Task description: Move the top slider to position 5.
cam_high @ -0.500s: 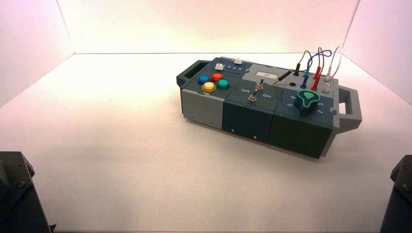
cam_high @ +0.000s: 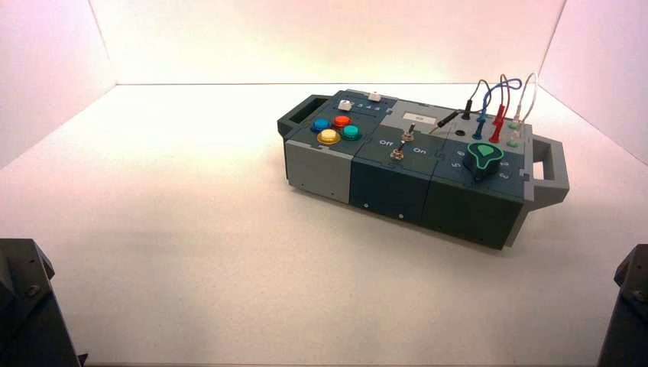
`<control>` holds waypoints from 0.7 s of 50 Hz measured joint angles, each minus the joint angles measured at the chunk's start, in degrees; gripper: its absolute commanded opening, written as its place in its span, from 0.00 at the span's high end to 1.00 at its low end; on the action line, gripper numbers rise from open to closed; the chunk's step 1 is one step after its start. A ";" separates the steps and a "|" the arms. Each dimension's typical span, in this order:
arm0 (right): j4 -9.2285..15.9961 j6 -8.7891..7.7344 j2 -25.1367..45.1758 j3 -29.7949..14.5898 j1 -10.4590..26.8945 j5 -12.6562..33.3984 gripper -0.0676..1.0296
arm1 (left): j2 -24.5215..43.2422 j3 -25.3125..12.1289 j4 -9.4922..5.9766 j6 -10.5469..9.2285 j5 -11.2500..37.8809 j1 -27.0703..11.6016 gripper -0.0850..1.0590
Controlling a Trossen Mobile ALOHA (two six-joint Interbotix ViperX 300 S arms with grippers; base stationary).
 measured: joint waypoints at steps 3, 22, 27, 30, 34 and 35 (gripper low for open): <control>0.00 0.00 0.00 -0.09 0.00 0.00 0.96 | -0.09 0.09 0.00 0.00 0.00 0.09 0.95; 0.18 -0.09 2.02 -0.62 0.18 -0.35 0.96 | 1.32 0.00 0.00 0.09 0.00 0.00 0.95; 0.70 0.00 4.04 -2.55 0.62 -0.88 0.96 | 1.58 0.00 0.00 0.09 0.09 -0.09 0.95; 1.49 0.00 5.98 -4.31 0.97 -0.97 0.96 | 1.67 0.00 0.00 0.09 0.00 -0.35 0.95; 2.55 0.00 9.40 -6.94 2.11 -1.05 0.96 | 1.76 0.00 0.00 0.00 0.00 -0.44 0.95; 2.81 0.00 11.16 -8.09 2.81 -1.05 0.96 | 1.76 0.00 0.00 0.09 0.00 -0.44 0.95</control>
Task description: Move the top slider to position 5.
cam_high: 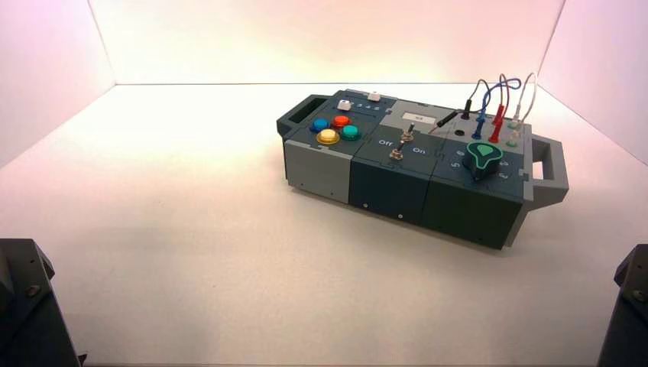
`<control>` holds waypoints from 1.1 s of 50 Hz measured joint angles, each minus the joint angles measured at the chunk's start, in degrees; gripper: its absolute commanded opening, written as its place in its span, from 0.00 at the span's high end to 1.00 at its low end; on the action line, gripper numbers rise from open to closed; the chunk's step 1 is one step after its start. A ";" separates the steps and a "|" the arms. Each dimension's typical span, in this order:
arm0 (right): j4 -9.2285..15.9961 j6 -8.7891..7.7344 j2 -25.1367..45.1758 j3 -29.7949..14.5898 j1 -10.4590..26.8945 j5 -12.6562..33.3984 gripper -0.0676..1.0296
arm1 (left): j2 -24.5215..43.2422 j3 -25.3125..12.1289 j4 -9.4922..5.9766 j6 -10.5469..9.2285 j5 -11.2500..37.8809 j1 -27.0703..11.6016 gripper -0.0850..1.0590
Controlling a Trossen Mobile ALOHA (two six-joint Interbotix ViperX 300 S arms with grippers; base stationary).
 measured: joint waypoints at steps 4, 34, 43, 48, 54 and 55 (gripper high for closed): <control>0.18 -0.09 4.92 -2.90 2.29 0.00 0.96 | 0.00 0.00 0.00 -0.09 0.00 -0.09 0.95; 0.79 -0.09 42.98 -22.94 10.11 0.53 0.96 | 0.00 0.09 -0.09 -0.09 0.00 -0.18 0.95; 0.79 -0.09 48.96 -27.95 10.20 0.79 0.96 | 0.00 0.00 -0.09 0.00 0.00 -0.18 0.95; 0.79 -0.09 52.29 -30.85 10.28 1.49 0.96 | 0.00 0.00 -0.09 0.00 0.09 -0.18 0.95; 0.70 -0.09 55.37 -33.57 10.20 2.02 0.96 | 0.00 0.00 -0.09 0.00 0.00 -0.18 0.95; 0.79 -0.09 55.90 -34.01 10.20 2.11 0.96 | 0.00 0.00 -0.09 0.00 0.00 -0.18 0.95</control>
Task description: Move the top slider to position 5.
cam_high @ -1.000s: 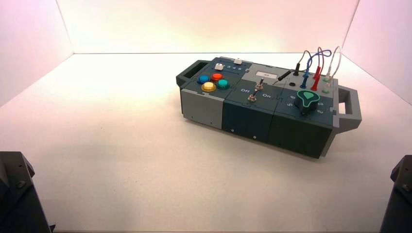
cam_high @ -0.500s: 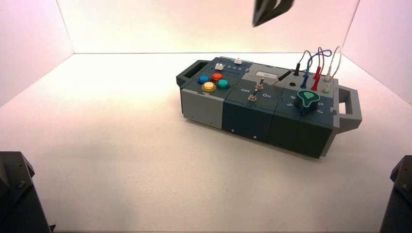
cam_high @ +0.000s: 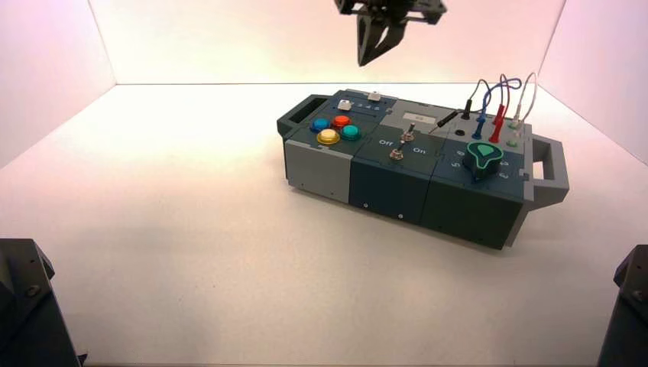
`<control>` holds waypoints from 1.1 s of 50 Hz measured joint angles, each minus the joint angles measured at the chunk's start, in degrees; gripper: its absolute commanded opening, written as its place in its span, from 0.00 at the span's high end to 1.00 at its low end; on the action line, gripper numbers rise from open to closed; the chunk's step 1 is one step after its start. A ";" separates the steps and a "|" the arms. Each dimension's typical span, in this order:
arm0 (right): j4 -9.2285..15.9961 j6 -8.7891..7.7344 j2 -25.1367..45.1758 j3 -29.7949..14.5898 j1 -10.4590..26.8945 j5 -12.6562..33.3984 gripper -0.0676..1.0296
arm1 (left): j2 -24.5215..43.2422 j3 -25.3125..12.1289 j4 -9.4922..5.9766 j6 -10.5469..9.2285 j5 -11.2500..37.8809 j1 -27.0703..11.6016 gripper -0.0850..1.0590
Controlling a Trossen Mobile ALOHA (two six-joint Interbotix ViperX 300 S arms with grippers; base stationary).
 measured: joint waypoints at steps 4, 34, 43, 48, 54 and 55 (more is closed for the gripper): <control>0.00 0.00 1.58 -1.41 0.00 0.35 0.96 | 0.00 0.00 0.09 0.00 0.00 0.00 0.95; -0.53 0.00 7.73 -5.27 -0.79 1.58 0.96 | -0.09 0.00 0.00 0.00 0.09 0.00 0.95; -0.62 0.09 8.61 -5.54 -1.58 1.58 0.96 | -0.09 0.00 0.00 0.00 0.00 0.00 0.95; -0.70 0.09 9.23 -5.80 -1.93 1.67 0.96 | -0.09 0.00 0.00 0.00 0.00 0.00 0.95; -0.88 0.09 9.84 -6.24 -2.20 1.67 0.96 | -0.09 0.00 0.00 0.00 0.09 -0.09 0.95; -0.97 0.09 10.02 -6.33 -2.20 1.76 0.96 | -0.09 0.00 0.00 0.00 0.09 0.00 0.95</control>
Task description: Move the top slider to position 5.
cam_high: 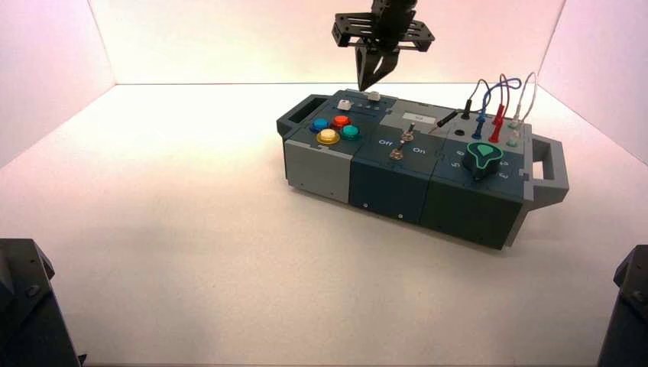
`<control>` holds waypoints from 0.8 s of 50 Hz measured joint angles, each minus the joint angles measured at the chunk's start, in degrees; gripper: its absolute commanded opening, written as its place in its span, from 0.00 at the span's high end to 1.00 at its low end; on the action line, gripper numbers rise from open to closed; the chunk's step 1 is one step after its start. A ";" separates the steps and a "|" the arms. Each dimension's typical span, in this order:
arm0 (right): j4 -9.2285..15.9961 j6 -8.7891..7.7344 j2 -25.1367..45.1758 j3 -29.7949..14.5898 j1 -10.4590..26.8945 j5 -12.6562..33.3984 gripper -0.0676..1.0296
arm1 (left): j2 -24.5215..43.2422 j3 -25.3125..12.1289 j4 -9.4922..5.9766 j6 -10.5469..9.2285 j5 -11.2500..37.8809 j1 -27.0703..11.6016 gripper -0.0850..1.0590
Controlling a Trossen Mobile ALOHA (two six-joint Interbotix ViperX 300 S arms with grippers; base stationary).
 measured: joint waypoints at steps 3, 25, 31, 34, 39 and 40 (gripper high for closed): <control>-0.09 0.00 0.18 -0.26 0.00 0.18 0.96 | 0.00 0.00 0.00 0.00 0.00 0.00 0.95; -0.62 0.00 0.97 -1.41 -0.44 1.05 0.96 | 0.00 0.00 0.00 0.00 -0.09 0.00 0.95; -0.70 0.00 0.97 -1.32 -0.53 1.32 0.96 | 0.00 0.00 0.00 0.00 -0.09 0.00 0.95; -0.79 -0.09 0.97 -1.32 -0.53 1.41 0.96 | 0.00 0.00 0.00 -0.09 0.00 0.00 0.95; -0.88 -0.09 0.97 -1.23 -0.62 1.41 0.96 | 0.00 0.00 0.00 0.00 -0.09 0.00 0.95; -0.97 0.00 1.05 -1.14 -0.53 1.41 0.96 | 0.00 0.00 0.00 0.00 0.00 0.00 0.95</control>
